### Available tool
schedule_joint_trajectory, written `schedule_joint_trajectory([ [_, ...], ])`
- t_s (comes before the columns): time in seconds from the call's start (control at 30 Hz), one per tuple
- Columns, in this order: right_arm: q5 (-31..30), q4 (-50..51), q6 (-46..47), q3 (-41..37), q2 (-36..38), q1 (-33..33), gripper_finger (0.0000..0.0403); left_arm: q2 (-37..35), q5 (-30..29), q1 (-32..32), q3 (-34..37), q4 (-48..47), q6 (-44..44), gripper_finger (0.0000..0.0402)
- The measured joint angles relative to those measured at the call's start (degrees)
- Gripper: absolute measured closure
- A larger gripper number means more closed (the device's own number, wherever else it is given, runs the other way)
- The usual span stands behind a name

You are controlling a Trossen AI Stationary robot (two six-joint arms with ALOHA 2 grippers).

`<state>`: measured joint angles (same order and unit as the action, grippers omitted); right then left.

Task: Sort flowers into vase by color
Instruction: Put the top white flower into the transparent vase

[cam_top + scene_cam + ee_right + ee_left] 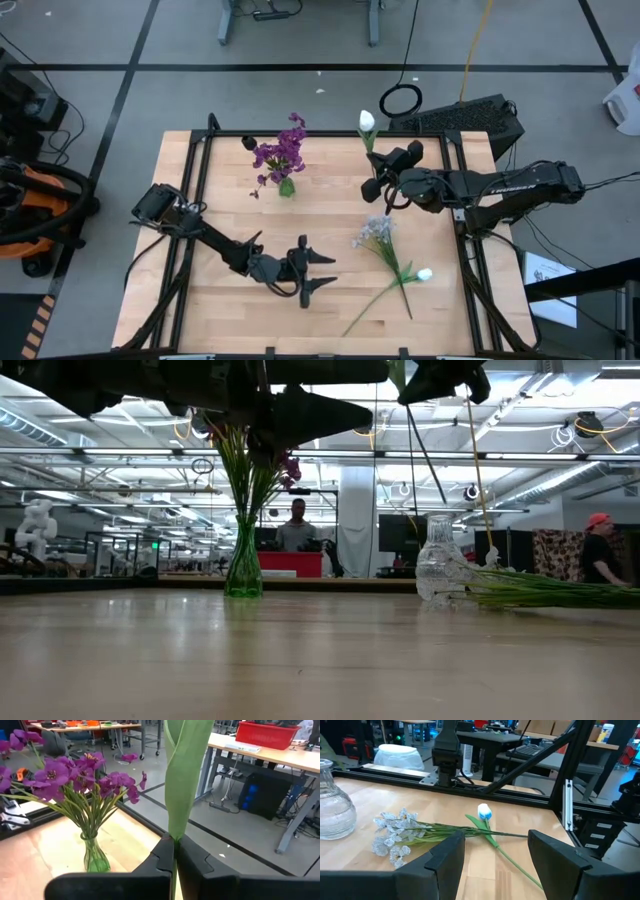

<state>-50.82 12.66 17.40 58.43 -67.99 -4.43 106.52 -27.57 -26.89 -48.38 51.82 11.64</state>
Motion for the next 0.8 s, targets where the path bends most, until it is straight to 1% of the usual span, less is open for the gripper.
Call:
schedule_joint_trajectory([
  [0.27,0.0,0.0,-1.4,0.0,0.0,0.6,0.0401,0.0,-0.1,0.7,0.0,-0.9,-0.4,0.0179],
  [0.47,0.0,-1.0,-3.0,0.0,0.0,3.2,0.0401,0.0,-0.1,1.0,0.0,-3.7,-0.5,0.0179],
  [0.8,0.0,-3.0,-5.6,0.0,0.0,6.9,0.0401,0.0,-0.1,3.3,0.0,-8.3,-0.5,0.0179],
])
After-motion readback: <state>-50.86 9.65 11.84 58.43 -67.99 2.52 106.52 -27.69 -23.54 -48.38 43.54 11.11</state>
